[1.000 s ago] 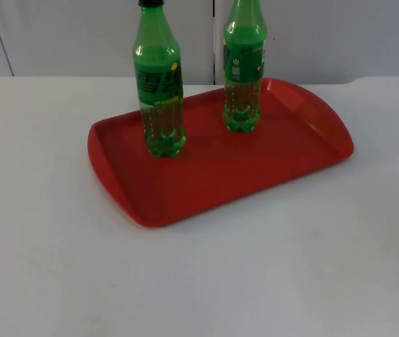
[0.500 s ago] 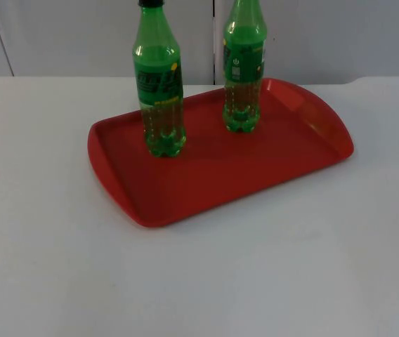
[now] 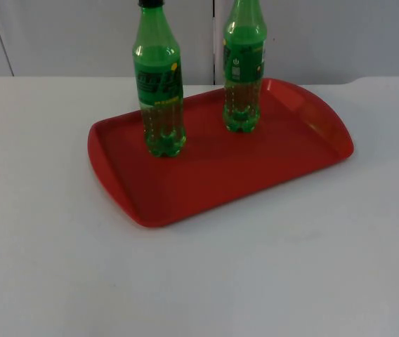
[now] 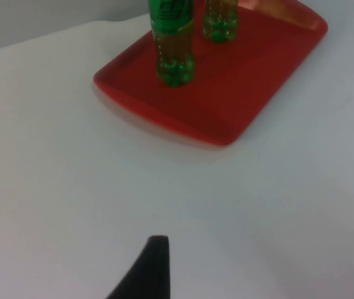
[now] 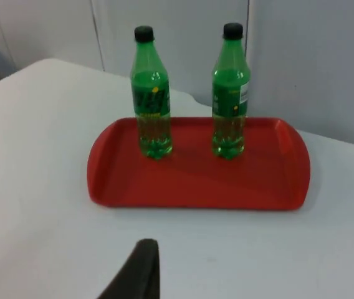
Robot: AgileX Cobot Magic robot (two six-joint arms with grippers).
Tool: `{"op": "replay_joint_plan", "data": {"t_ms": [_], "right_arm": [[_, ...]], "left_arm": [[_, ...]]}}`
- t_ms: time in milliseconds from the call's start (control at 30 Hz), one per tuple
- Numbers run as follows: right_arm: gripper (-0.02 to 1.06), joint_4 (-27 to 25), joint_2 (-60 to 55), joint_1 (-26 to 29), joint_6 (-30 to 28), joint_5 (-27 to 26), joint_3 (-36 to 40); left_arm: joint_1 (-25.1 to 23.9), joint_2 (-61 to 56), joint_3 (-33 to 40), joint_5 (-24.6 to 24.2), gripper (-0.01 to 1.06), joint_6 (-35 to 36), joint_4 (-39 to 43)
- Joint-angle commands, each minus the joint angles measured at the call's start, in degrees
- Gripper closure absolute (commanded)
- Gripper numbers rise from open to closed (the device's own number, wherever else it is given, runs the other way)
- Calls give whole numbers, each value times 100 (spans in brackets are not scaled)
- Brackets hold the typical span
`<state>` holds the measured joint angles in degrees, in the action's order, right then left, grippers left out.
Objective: Place the bottle upright on the tray.
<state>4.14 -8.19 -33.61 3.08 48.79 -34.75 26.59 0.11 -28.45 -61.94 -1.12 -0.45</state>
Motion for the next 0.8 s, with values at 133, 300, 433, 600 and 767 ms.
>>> {"op": "replay_joint_plan", "data": {"t_ms": [133, 300, 433, 600, 767], "right_arm": [[-1, -46, 529, -31, -126, 725, 26], [-1, -46, 819, -31, -126, 1053, 26], [-1, -58, 819, -31, -126, 1176, 71], [-1, -59, 819, -31, -126, 1191, 278], [-1, -39, 819, -31, -126, 1264, 488]], "left_arm": [[39, -11, 18, 35, 0, 50, 6], [39, -11, 18, 35, 0, 50, 6], [39, -11, 18, 35, 0, 50, 6], [39, -11, 18, 35, 0, 50, 6], [39, -11, 18, 35, 0, 50, 6]]}}
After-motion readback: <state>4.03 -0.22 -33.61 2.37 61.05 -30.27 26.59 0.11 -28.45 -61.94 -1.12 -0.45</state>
